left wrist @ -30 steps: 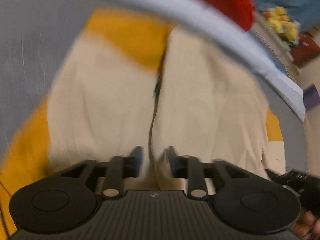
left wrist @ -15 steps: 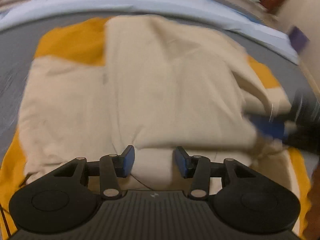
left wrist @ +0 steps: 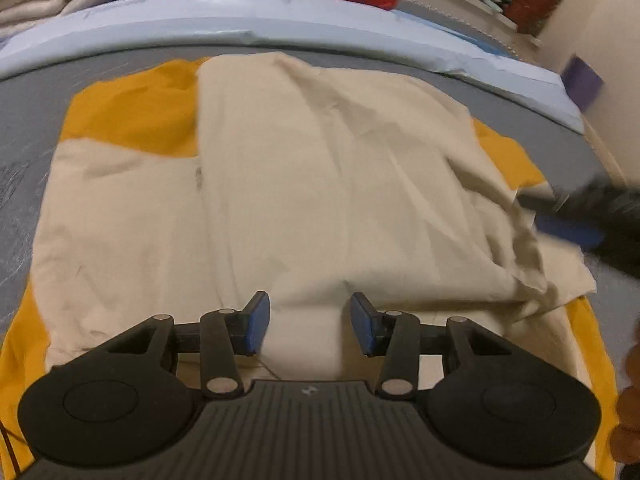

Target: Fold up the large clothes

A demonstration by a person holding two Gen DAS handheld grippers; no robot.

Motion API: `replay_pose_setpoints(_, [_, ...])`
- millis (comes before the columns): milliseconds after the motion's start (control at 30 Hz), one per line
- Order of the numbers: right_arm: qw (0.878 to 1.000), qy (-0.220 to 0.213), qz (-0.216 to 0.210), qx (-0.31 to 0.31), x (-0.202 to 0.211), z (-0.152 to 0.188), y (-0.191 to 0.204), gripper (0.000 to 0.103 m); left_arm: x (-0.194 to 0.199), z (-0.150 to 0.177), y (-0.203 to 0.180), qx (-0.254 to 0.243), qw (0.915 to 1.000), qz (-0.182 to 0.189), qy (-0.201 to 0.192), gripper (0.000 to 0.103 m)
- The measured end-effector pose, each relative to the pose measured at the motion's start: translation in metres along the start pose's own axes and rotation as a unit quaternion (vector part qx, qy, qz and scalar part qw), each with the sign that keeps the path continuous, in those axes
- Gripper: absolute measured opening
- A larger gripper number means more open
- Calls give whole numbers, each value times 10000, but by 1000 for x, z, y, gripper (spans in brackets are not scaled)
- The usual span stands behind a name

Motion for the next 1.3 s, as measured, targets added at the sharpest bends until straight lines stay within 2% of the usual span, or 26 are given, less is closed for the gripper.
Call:
replay_pose_setpoints(33, [9992, -3, -301, 276, -1, 1, 13, 45, 2, -2, 0, 28, 10000, 45, -24, 49])
replay_pose_setpoints(67, [9968, 157, -577, 537, -4, 5, 24, 53, 4, -3, 1, 50, 9999, 80, -60, 50])
replay_pose_setpoints(100, [9938, 372, -748, 732, -9, 11, 31, 55, 8, -4, 0, 69, 9998, 117, -117, 50])
replay_pose_setpoints(167, [9911, 703, -593, 965, -22, 26, 35, 55, 14, -2, 4, 77, 9997, 149, -149, 50])
replay_pose_setpoints(233, [9895, 907, -307, 1087, -30, 35, 29, 50, 13, -3, 6, 82, 9998, 124, -105, 50])
replay_pose_setpoints(267, [9888, 990, -187, 1101, -34, 38, 25, 30, 9, -4, 11, 77, 9999, 90, -66, 50])
replay_pose_setpoints(300, [9896, 997, -138, 1032, -33, 39, 21, 15, 6, -4, 13, 61, 10000, 44, -11, 49])
replay_pose_setpoints(367, [9944, 868, -378, 465, -34, 29, 13, 12, -3, -2, 17, 1, 9999, -45, 120, 49])
replay_pose_setpoints(433, [9931, 965, -598, -301, -36, 28, -8, 11, -11, 2, 18, -107, 9993, -240, 256, 49])
replay_pose_setpoints(500, [9906, 1116, -323, -727, -49, 34, -30, 11, -13, 3, 19, -124, 9989, -315, 329, 49])
replay_pose_setpoints(567, [9844, 1237, -427, -1172, -57, 40, -41, 10, -8, 1, 19, -149, 9988, -388, 274, 49])
replay_pose_setpoints(667, [9792, 1283, -572, -1465, -54, 40, -43, 10, 15, -9, 13, -295, 9986, -375, -213, 50])
replay_pose_setpoints(733, [9723, 1285, -857, -1753, -51, 39, -47, 16, 27, -12, 6, -402, 9976, -170, -537, 51])
replay_pose_setpoints(833, [9611, 1271, -1687, -1777, -44, 36, -36, 16, 29, -10, -4, -463, 9971, 106, -600, 51])
replay_pose_setpoints(900, [9583, 1366, -1879, -1665, -41, 37, -28, 16, 26, -7, -7, -480, 9972, 162, -551, 51])
replay_pose_setpoints(967, [9623, 1557, -1556, -1598, -45, 42, -33, 16, 18, -4, -7, -560, 9976, 43, -406, 51])
replay_pose_setpoints(1000, [9664, 1612, -1245, -1570, -47, 45, -40, 18, 10, -1, -7, -592, 9979, -71, -270, 51])
replay_pose_setpoints(1033, [9685, 1595, -1104, -1559, -46, 45, -43, 20, 0, 2, -5, -628, 9978, -232, -32, 51])
replay_pose_setpoints(1100, [9692, 1581, -1058, -1564, -41, 43, -47, 28, -12, 9, 1, -657, 9964, -474, 262, 51])
replay_pose_setpoints(1133, [9701, 1562, -1062, -1525, -36, 41, -48, 29, -12, 10, 1, -704, 9959, -508, 251, 51])
replay_pose_setpoints(1200, [9748, 1452, -1026, -1347, -29, 34, -48, 41, -9, 9, 0, -789, 9945, -619, 296, 51])
replay_pose_setpoints(1300, [9842, 1100, -951, -1005, -14, 17, -48, 42, -11, 12, 1, -840, 9930, -729, 395, 54])
Point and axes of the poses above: each gripper's, at about its wrist camera, not at the fingertips, and x roughly against the way its jaws point, y to its left, z to its underside, the point moved 7 cm from there along -x, roughly the way its jaws point, and after that the axes turned 13 degrees about y, right-handed, at the moved point
